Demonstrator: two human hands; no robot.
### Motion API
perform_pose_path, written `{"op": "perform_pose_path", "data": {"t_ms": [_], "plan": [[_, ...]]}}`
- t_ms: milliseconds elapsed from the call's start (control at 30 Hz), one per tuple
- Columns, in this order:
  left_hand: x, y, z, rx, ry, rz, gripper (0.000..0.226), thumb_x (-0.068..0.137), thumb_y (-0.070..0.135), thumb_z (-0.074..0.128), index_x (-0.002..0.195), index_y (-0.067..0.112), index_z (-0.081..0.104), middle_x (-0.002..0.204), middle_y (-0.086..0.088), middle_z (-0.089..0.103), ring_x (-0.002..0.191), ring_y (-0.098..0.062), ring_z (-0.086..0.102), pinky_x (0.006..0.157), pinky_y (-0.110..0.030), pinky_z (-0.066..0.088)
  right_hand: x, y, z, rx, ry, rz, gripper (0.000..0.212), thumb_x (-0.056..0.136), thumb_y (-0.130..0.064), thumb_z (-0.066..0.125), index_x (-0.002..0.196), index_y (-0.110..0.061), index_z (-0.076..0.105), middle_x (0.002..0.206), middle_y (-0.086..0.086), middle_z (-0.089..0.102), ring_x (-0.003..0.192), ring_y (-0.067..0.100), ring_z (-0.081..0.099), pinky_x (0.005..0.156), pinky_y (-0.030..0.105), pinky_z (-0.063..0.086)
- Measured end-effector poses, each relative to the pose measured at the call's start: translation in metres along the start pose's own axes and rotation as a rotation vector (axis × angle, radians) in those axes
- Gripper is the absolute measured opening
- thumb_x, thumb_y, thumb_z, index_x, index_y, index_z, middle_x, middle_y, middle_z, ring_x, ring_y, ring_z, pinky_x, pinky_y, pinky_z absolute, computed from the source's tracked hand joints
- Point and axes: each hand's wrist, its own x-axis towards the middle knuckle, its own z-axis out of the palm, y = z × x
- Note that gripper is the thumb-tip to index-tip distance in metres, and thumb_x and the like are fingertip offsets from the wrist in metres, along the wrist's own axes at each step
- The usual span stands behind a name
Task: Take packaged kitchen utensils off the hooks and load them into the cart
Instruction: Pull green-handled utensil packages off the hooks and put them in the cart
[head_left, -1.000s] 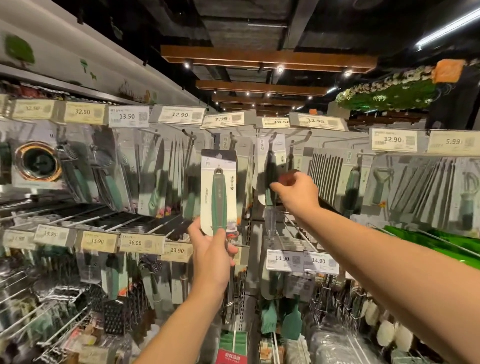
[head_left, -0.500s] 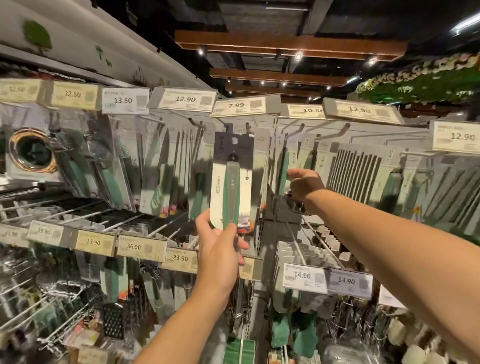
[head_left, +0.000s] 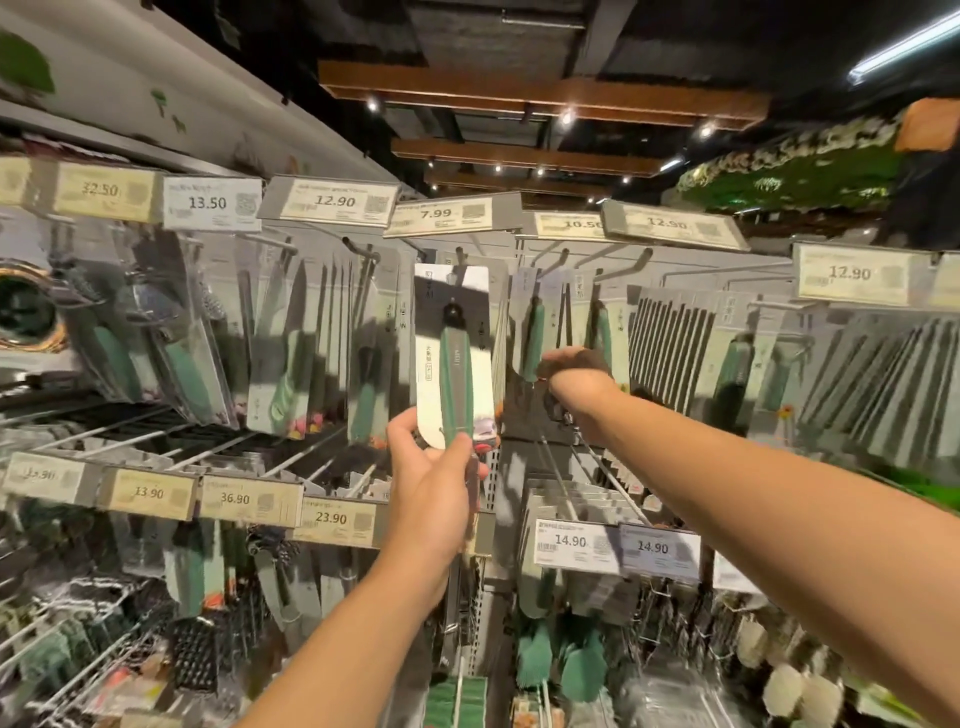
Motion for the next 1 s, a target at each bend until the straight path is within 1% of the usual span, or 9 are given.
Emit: {"op": "perform_pose_path", "data": {"t_ms": [100,200,333,467,567,667,767,900,1000], "plan": [[-0.011,0.005,0.003,-0.025,-0.021,-0.005,0.033,0.11,0.024,0.051,0.127,0.045,0.032,0.093,-0.008,0.074,0.07,-0.015,0.069,0.076,-0.049,0.059,-0.036,-0.003,0.003,0.233,-0.087,-0.082,0.012,0.102,-0.01,0.054,0.111,-0.012,0.061,0.11,0.014,0.072,0.09,0.023,0.072,0.059,0.025,0.055],[-0.023,0.004,0.004,-0.003,-0.035,-0.002,0.035,0.11,0.023,0.051,0.133,0.042,0.033,0.094,-0.008,0.075,0.075,-0.017,0.069,0.076,-0.048,0.06,-0.068,0.002,0.005,0.286,-0.189,-0.19,0.02,0.099,-0.022,0.063,0.115,-0.015,0.054,0.1,0.009,0.075,0.081,0.019,0.071,0.063,0.029,0.055],[-0.037,0.001,0.005,0.008,-0.062,-0.016,0.033,0.11,0.021,0.052,0.13,0.042,0.036,0.096,-0.008,0.075,0.079,-0.023,0.068,0.073,-0.043,0.054,-0.096,0.01,0.006,0.225,-0.237,-0.299,0.034,0.094,-0.016,0.071,0.119,-0.018,0.048,0.073,-0.005,0.069,0.07,0.011,0.066,0.061,0.027,0.053],[-0.044,-0.001,0.001,0.044,-0.09,-0.025,0.032,0.11,0.017,0.051,0.133,0.034,0.038,0.101,-0.011,0.074,0.072,-0.015,0.067,0.063,-0.03,0.057,-0.115,0.011,-0.003,0.252,-0.262,-0.331,0.05,0.088,-0.01,0.077,0.127,-0.024,0.048,0.099,0.013,0.073,0.079,0.019,0.072,0.067,0.031,0.057],[-0.048,0.002,0.0,0.099,-0.133,-0.02,0.031,0.111,0.017,0.049,0.129,0.037,0.035,0.105,-0.017,0.072,0.069,-0.013,0.064,0.057,-0.023,0.055,-0.125,0.015,-0.006,0.221,-0.258,-0.361,0.062,0.086,-0.003,0.077,0.134,-0.025,0.044,0.101,0.014,0.071,0.079,0.022,0.072,0.067,0.028,0.056],[-0.046,0.004,-0.001,0.191,-0.183,-0.026,0.028,0.11,0.025,0.05,0.135,0.035,0.042,0.1,-0.018,0.074,0.074,-0.019,0.064,0.067,-0.034,0.054,-0.128,0.017,-0.012,0.206,-0.204,-0.383,0.063,0.087,0.001,0.074,0.134,-0.026,0.041,0.104,0.013,0.069,0.079,0.02,0.072,0.068,0.03,0.059],[-0.042,0.007,-0.008,0.317,-0.226,-0.013,0.024,0.108,0.031,0.052,0.132,0.037,0.052,0.105,0.004,0.076,0.088,-0.019,0.069,0.074,-0.032,0.053,-0.128,0.019,-0.026,0.174,-0.089,-0.397,0.065,0.087,0.004,0.073,0.132,-0.029,0.039,0.102,0.01,0.069,0.078,0.019,0.073,0.07,0.036,0.062],[-0.036,0.016,-0.022,0.458,-0.239,0.003,0.028,0.108,0.028,0.054,0.135,0.035,0.055,0.108,0.011,0.072,0.095,-0.017,0.072,0.073,-0.026,0.054,-0.124,0.02,-0.044,0.143,0.027,-0.415,0.053,0.087,0.005,0.07,0.12,-0.03,0.049,0.108,0.006,0.064,0.071,0.009,0.068,0.061,0.025,0.056],[-0.029,0.02,-0.034,0.562,-0.243,0.022,0.02,0.106,0.028,0.058,0.126,0.031,0.061,0.109,0.01,0.071,0.094,-0.009,0.072,0.087,-0.035,0.06,-0.118,0.02,-0.05,0.074,0.107,-0.488,0.044,0.086,-0.001,0.071,0.107,-0.037,0.057,0.111,0.0,0.068,0.081,0.031,0.068,0.069,0.046,0.061]]}}
